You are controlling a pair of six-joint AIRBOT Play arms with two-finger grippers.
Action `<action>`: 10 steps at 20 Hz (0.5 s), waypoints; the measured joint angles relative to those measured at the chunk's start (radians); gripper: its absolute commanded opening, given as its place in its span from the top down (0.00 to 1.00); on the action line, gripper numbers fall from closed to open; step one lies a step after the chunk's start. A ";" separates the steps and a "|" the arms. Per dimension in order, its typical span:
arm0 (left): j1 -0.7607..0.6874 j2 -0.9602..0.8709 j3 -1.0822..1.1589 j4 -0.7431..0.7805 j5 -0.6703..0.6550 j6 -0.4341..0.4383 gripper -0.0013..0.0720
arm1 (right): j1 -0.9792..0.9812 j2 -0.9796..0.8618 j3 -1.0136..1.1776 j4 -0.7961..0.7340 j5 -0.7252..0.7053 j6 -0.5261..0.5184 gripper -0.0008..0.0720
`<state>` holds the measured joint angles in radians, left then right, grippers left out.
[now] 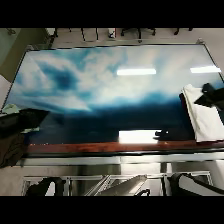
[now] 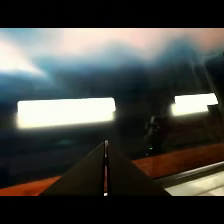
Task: Fold the shirts.
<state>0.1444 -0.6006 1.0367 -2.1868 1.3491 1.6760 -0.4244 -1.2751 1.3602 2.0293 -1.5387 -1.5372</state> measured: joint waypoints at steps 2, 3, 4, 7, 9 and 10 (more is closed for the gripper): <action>-0.034 0.026 -0.114 -0.016 -0.023 -0.002 0.96 | 0.171 0.086 -0.150 0.035 0.107 -0.026 0.96; -0.058 0.040 -0.170 -0.021 -0.040 -0.005 0.96 | 0.262 0.130 -0.232 0.060 0.169 -0.035 0.96; -0.087 0.055 -0.227 -0.025 -0.063 -0.008 0.96 | 0.345 0.166 -0.301 0.076 0.228 -0.043 0.96; -0.174 0.082 -0.350 -0.033 -0.124 -0.012 0.96 | 0.565 0.230 -0.447 0.108 0.390 -0.043 0.96; -0.219 0.090 -0.398 -0.035 -0.154 -0.016 0.96 | 0.665 0.245 -0.490 0.118 0.474 -0.042 0.96; -0.237 0.092 -0.414 -0.036 -0.167 -0.018 0.96 | 0.699 0.249 -0.502 0.122 0.500 -0.042 0.96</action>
<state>-0.0925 -0.5087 0.6224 -2.2230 1.1816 1.6577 0.2749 -1.0260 0.8581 2.1517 -1.0382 -1.5791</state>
